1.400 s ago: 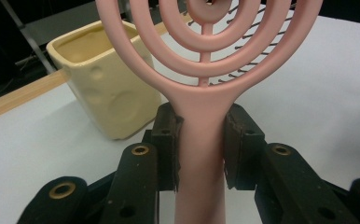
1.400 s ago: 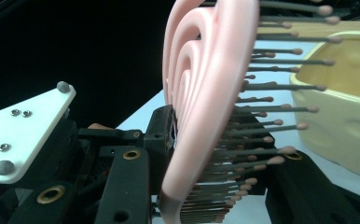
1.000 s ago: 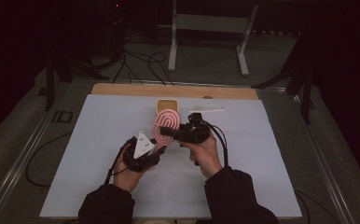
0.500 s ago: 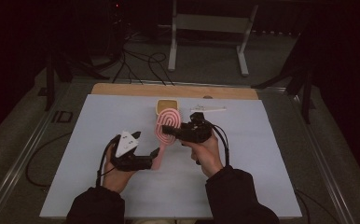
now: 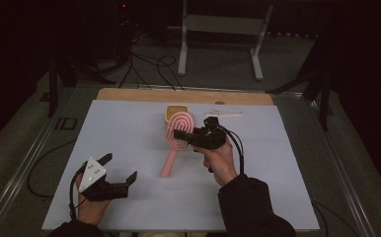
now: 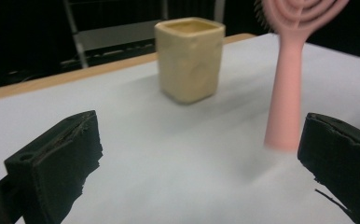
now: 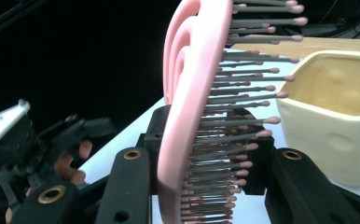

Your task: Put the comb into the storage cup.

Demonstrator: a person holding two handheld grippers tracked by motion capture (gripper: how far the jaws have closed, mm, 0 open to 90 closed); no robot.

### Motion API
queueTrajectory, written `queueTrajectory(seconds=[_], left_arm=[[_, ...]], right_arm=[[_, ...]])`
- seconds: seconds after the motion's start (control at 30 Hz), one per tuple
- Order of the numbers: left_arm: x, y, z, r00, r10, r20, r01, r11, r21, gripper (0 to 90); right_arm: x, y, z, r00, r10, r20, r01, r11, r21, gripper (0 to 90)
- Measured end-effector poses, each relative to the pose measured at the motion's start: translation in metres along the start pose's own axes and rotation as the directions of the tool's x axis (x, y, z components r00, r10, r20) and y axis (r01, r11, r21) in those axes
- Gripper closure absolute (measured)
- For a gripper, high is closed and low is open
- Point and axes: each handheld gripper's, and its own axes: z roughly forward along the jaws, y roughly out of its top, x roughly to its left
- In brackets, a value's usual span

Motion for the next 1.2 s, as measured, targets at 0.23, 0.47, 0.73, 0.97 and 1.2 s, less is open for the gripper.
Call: queueTrajectory(seconds=[0.23,0.47,0.73,0.97,1.2], left_arm=[[0.005,-0.019,-0.018,0.9970,0.002,-0.077,0.000,0.9997,0.024,0.0],[0.006,-0.026,-0.017,0.9958,-0.010,-0.091,0.013,0.9992,0.039,0.0],[0.010,-0.029,-0.015,0.9931,-0.016,-0.117,0.020,0.9992,0.034,0.0],[0.017,-0.031,-0.017,0.9880,-0.062,-0.141,0.065,0.9978,0.013,0.0],[0.018,-0.031,-0.018,0.9863,-0.072,-0.148,0.074,0.9973,0.006,0.0]], right_arm=[[0.000,0.003,0.000,1.0000,0.006,0.006,-0.006,1.000,-0.011,63.4],[0.002,0.009,0.001,0.9999,0.001,0.010,-0.001,1.000,-0.015,63.4],[0.001,0.018,-0.002,0.9997,0.004,0.023,-0.004,0.999,-0.033,63.4],[0.001,0.023,-0.002,0.9998,0.010,0.019,-0.009,0.999,-0.041,63.4],[0.001,0.027,-0.001,0.9997,0.018,0.015,-0.017,0.999,-0.049,63.4]])
